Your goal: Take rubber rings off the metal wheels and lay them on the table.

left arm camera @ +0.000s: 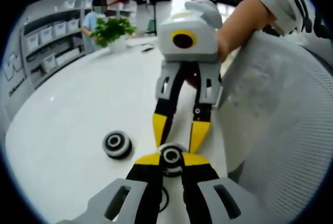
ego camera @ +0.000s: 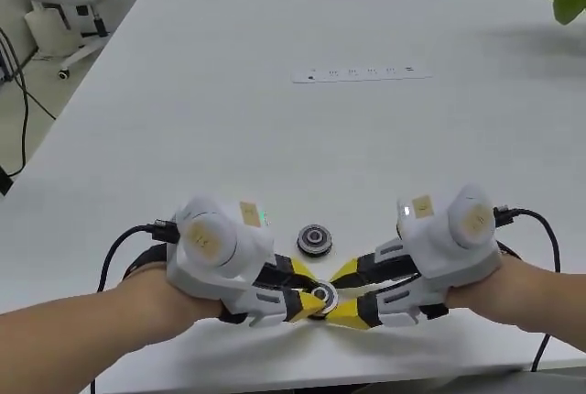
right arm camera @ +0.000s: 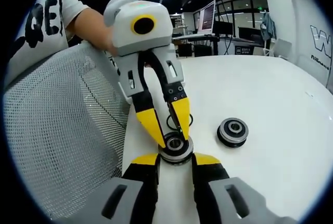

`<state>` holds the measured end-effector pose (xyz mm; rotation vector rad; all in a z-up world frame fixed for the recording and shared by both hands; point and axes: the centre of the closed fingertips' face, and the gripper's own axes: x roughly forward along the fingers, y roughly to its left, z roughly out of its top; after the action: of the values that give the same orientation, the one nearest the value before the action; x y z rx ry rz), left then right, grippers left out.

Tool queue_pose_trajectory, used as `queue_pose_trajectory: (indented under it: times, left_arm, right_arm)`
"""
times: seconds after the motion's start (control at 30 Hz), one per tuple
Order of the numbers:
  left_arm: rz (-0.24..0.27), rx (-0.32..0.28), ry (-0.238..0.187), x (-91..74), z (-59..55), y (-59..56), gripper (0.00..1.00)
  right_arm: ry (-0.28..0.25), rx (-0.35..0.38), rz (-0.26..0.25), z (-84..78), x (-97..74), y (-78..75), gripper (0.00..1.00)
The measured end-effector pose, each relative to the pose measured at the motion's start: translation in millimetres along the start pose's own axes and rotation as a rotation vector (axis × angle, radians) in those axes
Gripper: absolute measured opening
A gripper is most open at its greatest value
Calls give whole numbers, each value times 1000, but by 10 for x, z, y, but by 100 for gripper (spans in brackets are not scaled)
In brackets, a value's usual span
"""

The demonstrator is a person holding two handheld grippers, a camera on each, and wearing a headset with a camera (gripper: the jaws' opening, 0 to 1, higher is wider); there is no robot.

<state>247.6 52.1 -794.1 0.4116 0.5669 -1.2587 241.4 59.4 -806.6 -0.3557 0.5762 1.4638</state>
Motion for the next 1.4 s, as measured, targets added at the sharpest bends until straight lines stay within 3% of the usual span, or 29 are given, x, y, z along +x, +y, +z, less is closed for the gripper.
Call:
queue_pose_trajectory:
  times: [1.4]
  left_arm:
    - [5,-6,-3,-4,6,-3,13]
  right_arm:
    - [19,22,7,-49,-48,-17,15]
